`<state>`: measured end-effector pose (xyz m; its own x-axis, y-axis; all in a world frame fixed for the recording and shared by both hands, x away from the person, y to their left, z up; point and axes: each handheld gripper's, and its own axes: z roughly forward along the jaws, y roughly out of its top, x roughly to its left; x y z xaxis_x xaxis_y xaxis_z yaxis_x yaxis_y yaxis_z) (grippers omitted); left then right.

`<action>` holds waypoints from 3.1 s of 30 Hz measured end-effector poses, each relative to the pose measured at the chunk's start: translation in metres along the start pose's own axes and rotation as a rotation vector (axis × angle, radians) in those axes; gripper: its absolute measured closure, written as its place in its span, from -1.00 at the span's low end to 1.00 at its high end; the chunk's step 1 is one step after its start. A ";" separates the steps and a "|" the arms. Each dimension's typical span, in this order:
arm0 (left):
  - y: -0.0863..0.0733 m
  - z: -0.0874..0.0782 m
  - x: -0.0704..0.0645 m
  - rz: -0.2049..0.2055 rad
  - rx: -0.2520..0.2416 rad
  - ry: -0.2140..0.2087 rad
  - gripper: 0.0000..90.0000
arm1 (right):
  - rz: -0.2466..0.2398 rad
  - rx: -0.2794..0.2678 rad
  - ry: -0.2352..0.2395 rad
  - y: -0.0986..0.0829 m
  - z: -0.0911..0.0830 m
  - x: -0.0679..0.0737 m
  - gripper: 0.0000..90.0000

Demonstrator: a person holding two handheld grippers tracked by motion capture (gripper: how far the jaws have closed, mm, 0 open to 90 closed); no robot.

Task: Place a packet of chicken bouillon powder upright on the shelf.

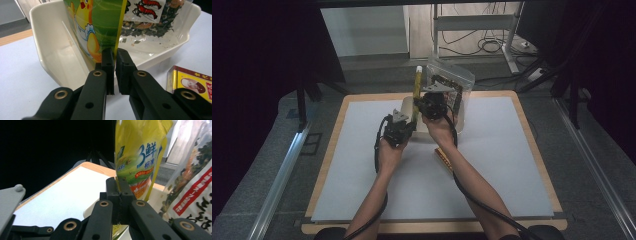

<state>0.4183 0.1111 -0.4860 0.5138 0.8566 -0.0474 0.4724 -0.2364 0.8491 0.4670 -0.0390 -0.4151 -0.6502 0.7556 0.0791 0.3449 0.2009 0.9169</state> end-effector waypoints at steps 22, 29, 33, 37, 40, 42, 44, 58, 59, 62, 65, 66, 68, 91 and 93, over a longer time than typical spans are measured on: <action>-0.021 -0.016 0.006 -0.007 0.002 0.037 0.02 | -0.041 0.050 -0.008 -0.017 0.010 0.005 0.63; -0.027 -0.016 0.015 -0.050 0.004 0.025 -0.26 | -0.052 0.045 0.018 -0.016 -0.002 0.001 0.23; -0.029 -0.018 0.013 -0.033 0.003 0.020 -0.36 | -0.074 0.055 0.031 -0.019 -0.009 0.001 0.06; -0.027 -0.024 0.010 -0.031 -0.001 0.006 -0.52 | -0.078 0.078 0.055 -0.022 -0.017 0.001 -0.08; -0.026 -0.029 0.008 -0.042 -0.011 -0.007 -0.60 | -0.080 0.093 0.077 -0.025 -0.023 0.001 -0.17; -0.027 -0.032 0.007 -0.043 -0.003 -0.027 -0.70 | -0.085 0.105 0.094 -0.027 -0.029 0.001 -0.21; -0.029 -0.035 0.005 -0.039 0.000 -0.033 -0.71 | -0.091 0.113 0.103 -0.028 -0.033 0.001 -0.27; -0.053 -0.058 -0.010 0.032 0.016 -0.035 -0.88 | -0.143 0.186 0.179 -0.054 -0.061 0.000 -0.68; -0.055 -0.059 -0.011 0.038 0.014 -0.034 -0.89 | -0.144 0.190 0.180 -0.056 -0.062 -0.001 -0.69; -0.061 -0.064 -0.015 0.063 0.002 -0.033 -0.92 | -0.150 0.202 0.181 -0.063 -0.068 -0.004 -0.74; -0.066 -0.067 -0.018 0.091 -0.018 -0.047 -0.96 | -0.169 0.214 0.181 -0.070 -0.073 -0.007 -0.78; -0.067 -0.068 -0.020 0.094 -0.019 -0.050 -0.97 | -0.181 0.225 0.180 -0.072 -0.074 -0.008 -0.80; -0.069 -0.069 -0.021 0.096 -0.021 -0.053 -0.98 | -0.188 0.230 0.178 -0.073 -0.075 -0.009 -0.80; -0.098 -0.098 -0.025 0.100 -0.029 -0.044 -0.98 | -0.152 0.247 0.158 -0.120 -0.116 -0.032 -0.85; -0.099 -0.098 -0.025 0.111 -0.020 -0.039 -0.98 | -0.152 0.244 0.152 -0.121 -0.116 -0.035 -0.85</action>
<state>0.2884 0.1576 -0.5173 0.5900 0.8069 0.0275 0.3970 -0.3195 0.8604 0.3695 -0.1625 -0.4831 -0.7939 0.6077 0.0226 0.3764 0.4618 0.8032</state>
